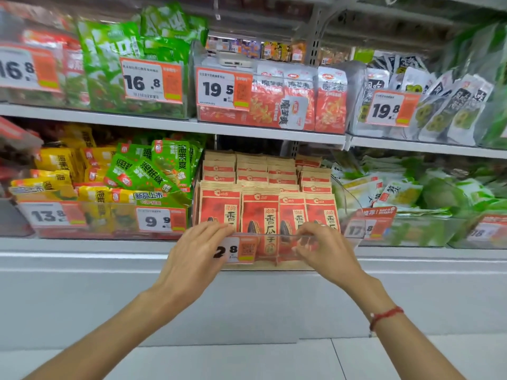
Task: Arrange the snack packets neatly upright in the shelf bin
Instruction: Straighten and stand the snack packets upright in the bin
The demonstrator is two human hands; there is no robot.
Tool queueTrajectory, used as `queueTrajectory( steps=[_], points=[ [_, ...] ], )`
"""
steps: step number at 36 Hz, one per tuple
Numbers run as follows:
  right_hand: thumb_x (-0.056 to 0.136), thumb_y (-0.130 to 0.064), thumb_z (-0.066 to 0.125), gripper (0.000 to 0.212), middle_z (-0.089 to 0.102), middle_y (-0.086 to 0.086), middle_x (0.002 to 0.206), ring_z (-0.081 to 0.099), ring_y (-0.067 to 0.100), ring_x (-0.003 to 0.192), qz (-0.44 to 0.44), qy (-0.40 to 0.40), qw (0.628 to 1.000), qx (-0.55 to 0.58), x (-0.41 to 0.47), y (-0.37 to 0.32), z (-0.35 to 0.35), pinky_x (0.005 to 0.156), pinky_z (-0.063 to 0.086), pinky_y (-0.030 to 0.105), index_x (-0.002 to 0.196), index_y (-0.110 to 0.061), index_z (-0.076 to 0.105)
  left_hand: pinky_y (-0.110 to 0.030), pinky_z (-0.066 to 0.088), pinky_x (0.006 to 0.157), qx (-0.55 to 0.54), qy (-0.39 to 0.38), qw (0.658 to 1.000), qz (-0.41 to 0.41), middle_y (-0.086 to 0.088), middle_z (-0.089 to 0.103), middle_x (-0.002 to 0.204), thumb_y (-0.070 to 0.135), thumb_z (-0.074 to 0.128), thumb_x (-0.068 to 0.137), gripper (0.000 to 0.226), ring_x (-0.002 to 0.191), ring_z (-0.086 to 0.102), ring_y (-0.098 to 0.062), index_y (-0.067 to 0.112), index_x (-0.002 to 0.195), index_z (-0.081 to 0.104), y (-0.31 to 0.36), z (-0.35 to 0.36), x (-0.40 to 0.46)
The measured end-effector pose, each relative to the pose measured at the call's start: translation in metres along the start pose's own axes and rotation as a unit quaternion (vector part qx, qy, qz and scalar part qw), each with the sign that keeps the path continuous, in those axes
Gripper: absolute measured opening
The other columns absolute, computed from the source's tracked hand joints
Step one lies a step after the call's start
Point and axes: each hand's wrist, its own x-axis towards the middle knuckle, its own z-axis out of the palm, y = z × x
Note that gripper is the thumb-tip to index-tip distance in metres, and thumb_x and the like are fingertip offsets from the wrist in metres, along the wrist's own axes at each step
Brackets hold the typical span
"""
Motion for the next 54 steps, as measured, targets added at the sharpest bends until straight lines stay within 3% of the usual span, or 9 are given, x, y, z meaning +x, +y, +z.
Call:
queueTrajectory(
  steps=[4, 14, 19, 22, 30, 37, 43, 48, 54],
  points=[
    [0.084, -0.041, 0.068, 0.035, 0.065, -0.007, 0.112, 0.052, 0.015, 0.108, -0.042, 0.013, 0.999, -0.01, -0.002, -0.021, -0.003, 0.084, 0.041, 0.031, 0.116, -0.029, 0.063, -0.032, 0.025, 0.112, -0.025, 0.001, 0.999, -0.024, 0.003, 0.035, 0.153, 0.03, 0.075, 0.08, 0.069, 0.14, 0.032, -0.019, 0.016, 0.141, 0.045, -0.003, -0.009, -0.016],
    [0.096, -0.028, 0.053, 0.033, 0.057, -0.012, 0.119, 0.046, 0.005, 0.111, -0.137, 0.077, 0.987, 0.031, 0.017, -0.102, 0.021, 0.084, 0.038, 0.02, 0.129, -0.028, 0.053, -0.036, 0.042, 0.105, -0.269, -0.015, 0.922, -0.277, 0.006, 0.039, 0.149, 0.032, 0.078, 0.078, 0.096, 0.13, 0.043, -0.009, 0.027, 0.152, 0.017, -0.019, -0.026, -0.006],
    [0.096, -0.027, 0.052, 0.045, 0.048, -0.007, 0.136, 0.037, 0.009, 0.128, -0.098, 0.112, 0.988, 0.037, 0.041, -0.111, 0.04, 0.103, 0.037, 0.029, 0.14, -0.024, 0.044, -0.002, 0.044, 0.079, -0.395, -0.022, 0.871, -0.292, 0.014, 0.045, 0.137, 0.013, 0.079, 0.078, 0.084, 0.115, 0.049, 0.002, 0.024, 0.146, 0.031, -0.021, -0.022, 0.003],
    [0.095, -0.029, 0.054, 0.053, 0.043, -0.004, 0.137, 0.035, 0.014, 0.125, -0.088, 0.122, 0.988, -0.019, 0.054, -0.116, 0.045, 0.093, 0.041, 0.029, 0.145, -0.028, 0.036, -0.002, 0.045, 0.077, -0.396, 0.008, 0.874, -0.282, 0.017, 0.047, 0.13, 0.008, 0.079, 0.077, 0.08, 0.106, 0.05, 0.014, 0.025, 0.142, 0.037, -0.024, -0.018, 0.005],
    [0.086, -0.028, 0.068, 0.031, 0.048, -0.008, 0.118, 0.038, 0.01, 0.112, -0.09, 0.182, 0.979, 0.006, 0.061, -0.116, 0.047, 0.086, 0.035, 0.024, 0.114, -0.029, 0.058, -0.023, 0.049, 0.093, -0.343, 0.03, 0.893, -0.29, 0.018, 0.048, 0.133, 0.019, 0.081, 0.075, 0.08, 0.103, 0.046, 0.021, 0.031, 0.141, 0.037, -0.023, -0.013, 0.0],
    [0.089, -0.023, 0.064, 0.015, 0.053, -0.012, 0.105, 0.045, -0.004, 0.1, -0.123, 0.12, 0.964, 0.201, 0.05, -0.123, 0.035, 0.089, 0.042, 0.026, 0.098, -0.032, 0.055, -0.039, 0.05, 0.097, -0.34, 0.015, 0.882, -0.327, 0.016, 0.05, 0.134, 0.025, 0.083, 0.072, 0.081, 0.117, 0.052, -0.003, 0.03, 0.139, 0.038, -0.018, -0.019, 0.006],
    [0.089, -0.009, 0.063, 0.022, 0.062, -0.02, 0.094, 0.06, 0.001, 0.094, -0.118, 0.206, 0.902, 0.361, 0.038, -0.139, 0.002, 0.083, 0.056, 0.04, 0.091, -0.03, 0.057, -0.032, 0.043, 0.098, -0.306, 0.004, 0.881, -0.361, 0.007, 0.048, 0.14, 0.027, 0.075, 0.079, 0.077, 0.124, 0.049, -0.012, 0.02, 0.143, 0.033, -0.012, -0.036, 0.012],
    [0.089, -0.009, 0.065, 0.023, 0.063, -0.016, 0.087, 0.061, 0.001, 0.084, -0.115, 0.264, 0.86, 0.421, 0.013, -0.145, -0.024, 0.071, 0.056, 0.025, 0.089, -0.031, 0.058, -0.035, 0.045, 0.096, -0.323, 0.034, 0.879, -0.35, 0.01, 0.051, 0.132, 0.032, 0.071, 0.085, 0.065, 0.116, 0.055, -0.016, 0.029, 0.14, 0.036, -0.002, -0.063, 0.001],
    [0.085, -0.01, 0.068, 0.019, 0.065, -0.001, 0.086, 0.063, 0.003, 0.075, -0.11, 0.236, 0.837, 0.481, -0.017, -0.141, -0.034, 0.06, 0.052, 0.019, 0.09, -0.027, 0.062, -0.009, 0.038, 0.076, -0.404, 0.052, 0.856, -0.32, 0.029, 0.054, 0.107, 0.059, 0.047, 0.083, 0.048, 0.098, 0.051, 0.015, 0.04, 0.127, 0.051, 0.012, -0.088, -0.012]
  ],
)
